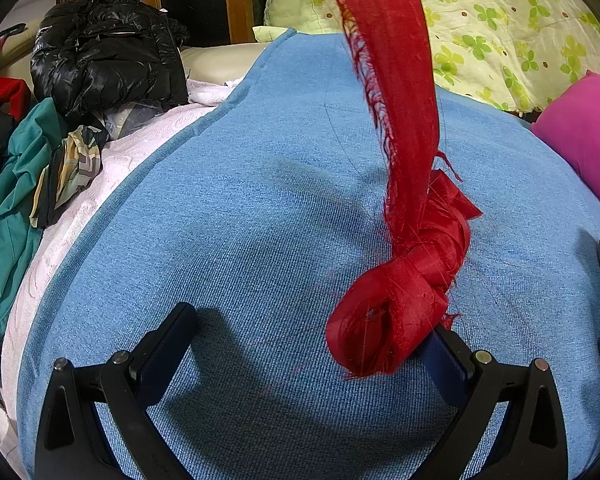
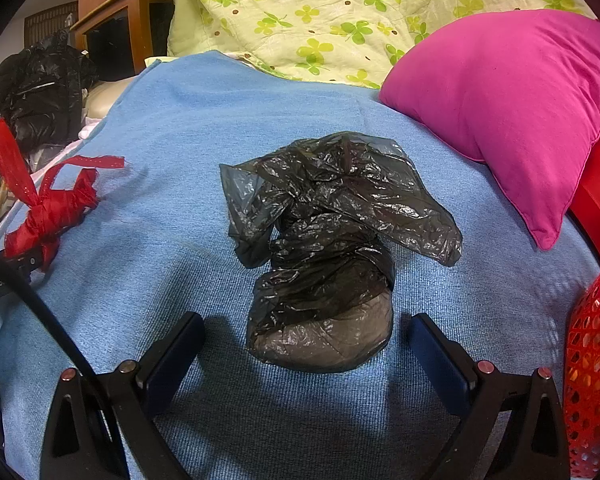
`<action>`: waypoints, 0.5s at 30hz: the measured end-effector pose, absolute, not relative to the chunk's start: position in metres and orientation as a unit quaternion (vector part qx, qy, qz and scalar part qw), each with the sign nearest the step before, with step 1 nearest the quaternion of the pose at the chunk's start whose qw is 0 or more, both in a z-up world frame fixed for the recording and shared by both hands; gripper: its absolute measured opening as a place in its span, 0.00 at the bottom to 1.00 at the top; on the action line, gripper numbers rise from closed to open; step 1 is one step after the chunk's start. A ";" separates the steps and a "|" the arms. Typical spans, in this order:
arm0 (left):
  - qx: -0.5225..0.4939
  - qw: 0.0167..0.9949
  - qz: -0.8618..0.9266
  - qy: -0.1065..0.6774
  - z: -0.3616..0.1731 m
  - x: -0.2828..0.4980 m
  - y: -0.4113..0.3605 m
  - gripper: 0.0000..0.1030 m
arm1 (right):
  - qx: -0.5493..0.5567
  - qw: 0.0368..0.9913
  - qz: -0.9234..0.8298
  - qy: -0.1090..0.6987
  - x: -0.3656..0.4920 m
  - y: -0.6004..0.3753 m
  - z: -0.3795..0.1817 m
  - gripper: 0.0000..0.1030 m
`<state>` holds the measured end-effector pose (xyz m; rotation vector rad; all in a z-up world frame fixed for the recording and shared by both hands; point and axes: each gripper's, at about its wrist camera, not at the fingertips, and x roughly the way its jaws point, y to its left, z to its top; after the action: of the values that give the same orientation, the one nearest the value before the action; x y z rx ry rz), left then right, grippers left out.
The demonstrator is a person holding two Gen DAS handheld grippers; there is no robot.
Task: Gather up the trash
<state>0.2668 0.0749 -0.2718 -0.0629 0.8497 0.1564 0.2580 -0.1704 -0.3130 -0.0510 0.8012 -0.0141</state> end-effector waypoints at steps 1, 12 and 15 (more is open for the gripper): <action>-0.030 0.908 0.076 0.412 -0.272 0.267 0.075 1.00 | -0.025 0.920 -0.007 0.390 0.258 -0.170 -0.313 1.00; -0.030 0.908 0.076 0.411 -0.272 0.267 0.075 1.00 | -0.024 0.921 -0.006 0.390 0.258 -0.173 -0.312 1.00; -0.030 0.908 0.075 0.411 -0.272 0.267 0.075 1.00 | -0.025 0.921 -0.007 0.390 0.258 -0.173 -0.313 1.00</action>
<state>0.2670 0.0749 -0.2722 -0.0629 0.8473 0.1557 0.2575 -0.1726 -0.3127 -0.0519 0.8003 -0.0141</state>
